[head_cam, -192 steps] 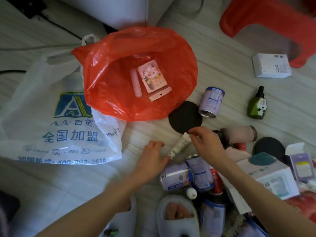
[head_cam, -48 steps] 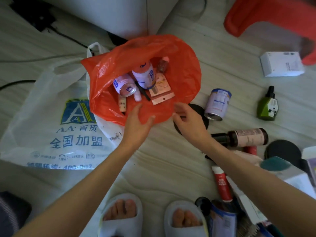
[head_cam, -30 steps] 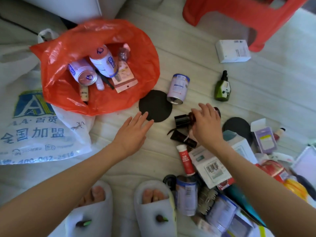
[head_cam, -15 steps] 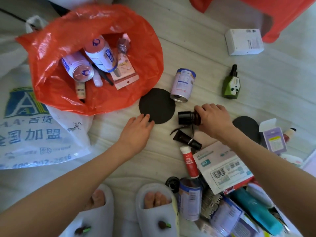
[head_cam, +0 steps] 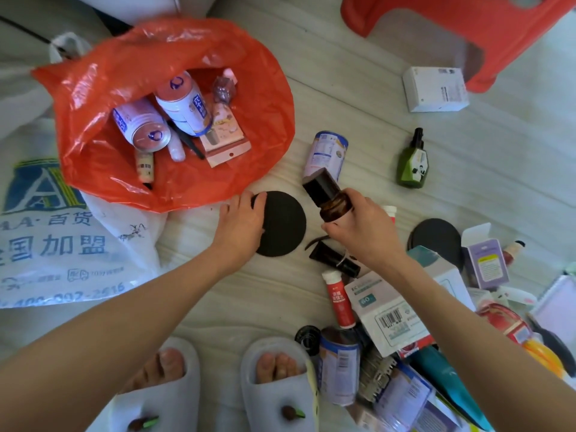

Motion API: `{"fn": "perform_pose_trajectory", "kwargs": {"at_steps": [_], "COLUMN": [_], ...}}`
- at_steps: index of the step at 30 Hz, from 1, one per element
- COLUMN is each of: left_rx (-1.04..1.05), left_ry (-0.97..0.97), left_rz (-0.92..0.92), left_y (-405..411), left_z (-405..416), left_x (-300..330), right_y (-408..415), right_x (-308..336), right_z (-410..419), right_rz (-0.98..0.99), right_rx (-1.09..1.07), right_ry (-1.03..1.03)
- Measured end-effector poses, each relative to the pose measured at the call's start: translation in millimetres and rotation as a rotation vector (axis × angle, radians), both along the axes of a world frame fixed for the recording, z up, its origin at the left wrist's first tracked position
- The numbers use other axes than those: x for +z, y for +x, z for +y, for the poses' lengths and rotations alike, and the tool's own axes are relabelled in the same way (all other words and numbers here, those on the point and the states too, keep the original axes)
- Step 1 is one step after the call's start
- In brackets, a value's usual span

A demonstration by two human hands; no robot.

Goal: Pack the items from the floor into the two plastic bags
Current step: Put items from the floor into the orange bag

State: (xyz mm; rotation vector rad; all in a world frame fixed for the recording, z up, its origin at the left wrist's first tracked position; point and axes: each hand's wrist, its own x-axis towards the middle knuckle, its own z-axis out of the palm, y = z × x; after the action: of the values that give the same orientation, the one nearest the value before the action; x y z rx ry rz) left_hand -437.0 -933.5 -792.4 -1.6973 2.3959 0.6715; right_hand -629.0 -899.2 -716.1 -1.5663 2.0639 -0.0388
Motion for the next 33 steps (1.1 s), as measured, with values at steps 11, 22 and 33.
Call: {"fn": "perform_pose_trajectory", "kwargs": {"at_steps": [11, 22, 33], "left_rx": [0.467, 1.197, 1.444], "left_ry": [0.252, 0.295, 0.341], "left_rz": [0.668, 1.204, 1.260], "left_y": [32, 88, 84], "left_z": [13, -19, -48], "left_x": [21, 57, 26], "right_y": [21, 98, 148], "right_x": [0, 0, -30], "right_z": [-7, -78, -149], "right_rz": [-0.306, -0.565, -0.896], "right_rx": [-0.240, -0.459, -0.875], "right_ry": [0.004, 0.104, 0.099]}}
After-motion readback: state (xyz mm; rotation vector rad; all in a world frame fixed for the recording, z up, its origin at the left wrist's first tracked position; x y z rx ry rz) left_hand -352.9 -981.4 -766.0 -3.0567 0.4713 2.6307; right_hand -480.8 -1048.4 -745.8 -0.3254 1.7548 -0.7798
